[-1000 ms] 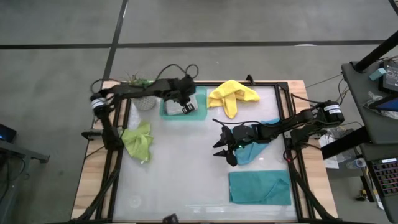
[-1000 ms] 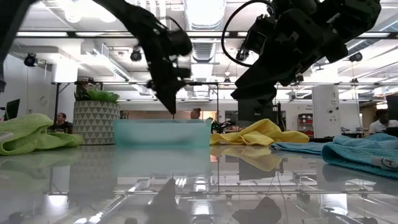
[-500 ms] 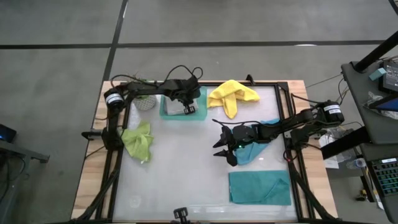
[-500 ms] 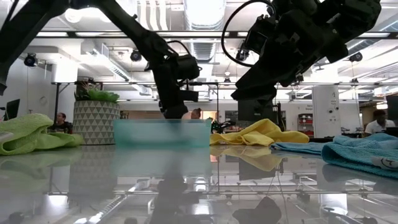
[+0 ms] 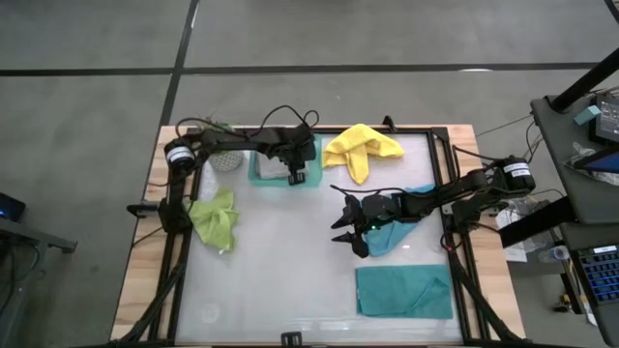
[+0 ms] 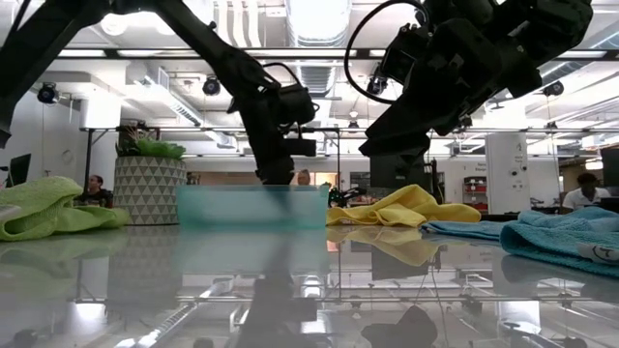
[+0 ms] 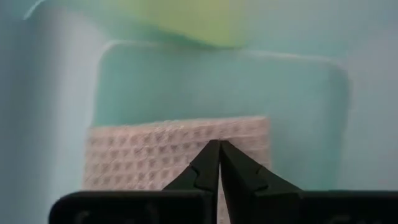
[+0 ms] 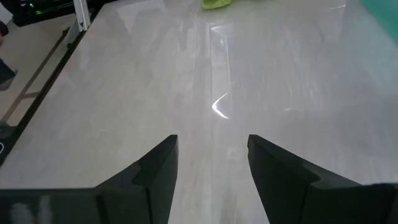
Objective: Fold microfiber towels
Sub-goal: Put the gray microfiber towel into the bin
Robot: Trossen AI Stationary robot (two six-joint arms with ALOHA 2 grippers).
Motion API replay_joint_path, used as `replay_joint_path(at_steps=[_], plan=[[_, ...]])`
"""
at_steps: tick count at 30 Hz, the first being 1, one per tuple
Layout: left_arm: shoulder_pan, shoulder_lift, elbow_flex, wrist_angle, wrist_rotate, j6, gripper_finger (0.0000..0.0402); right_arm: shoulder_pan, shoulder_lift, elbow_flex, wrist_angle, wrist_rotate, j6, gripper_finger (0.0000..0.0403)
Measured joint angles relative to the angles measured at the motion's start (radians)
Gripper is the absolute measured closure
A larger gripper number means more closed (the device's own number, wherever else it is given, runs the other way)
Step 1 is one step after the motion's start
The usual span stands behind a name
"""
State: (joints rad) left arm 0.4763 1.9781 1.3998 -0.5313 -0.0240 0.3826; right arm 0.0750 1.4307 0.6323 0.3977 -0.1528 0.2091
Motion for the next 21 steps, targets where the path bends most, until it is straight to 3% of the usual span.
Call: replay_joint_path(at_steps=[7,12,21], plan=[[-0.04,-0.038,0.01,-0.018,-0.007,0.095,0.0402,0.0,0.0,0.0,0.0,0.0,0.0,0.0218],[-0.003,-0.093,0.007,-0.019,-0.242,0.147,0.0402,0.0,0.0,-0.001,0.0,0.0,0.0,0.0218],[0.059,-0.068,-0.092,0.138,-0.214,0.122,0.0401,-0.004,0.0,-0.001,0.002,0.001,-0.014,0.0218]])
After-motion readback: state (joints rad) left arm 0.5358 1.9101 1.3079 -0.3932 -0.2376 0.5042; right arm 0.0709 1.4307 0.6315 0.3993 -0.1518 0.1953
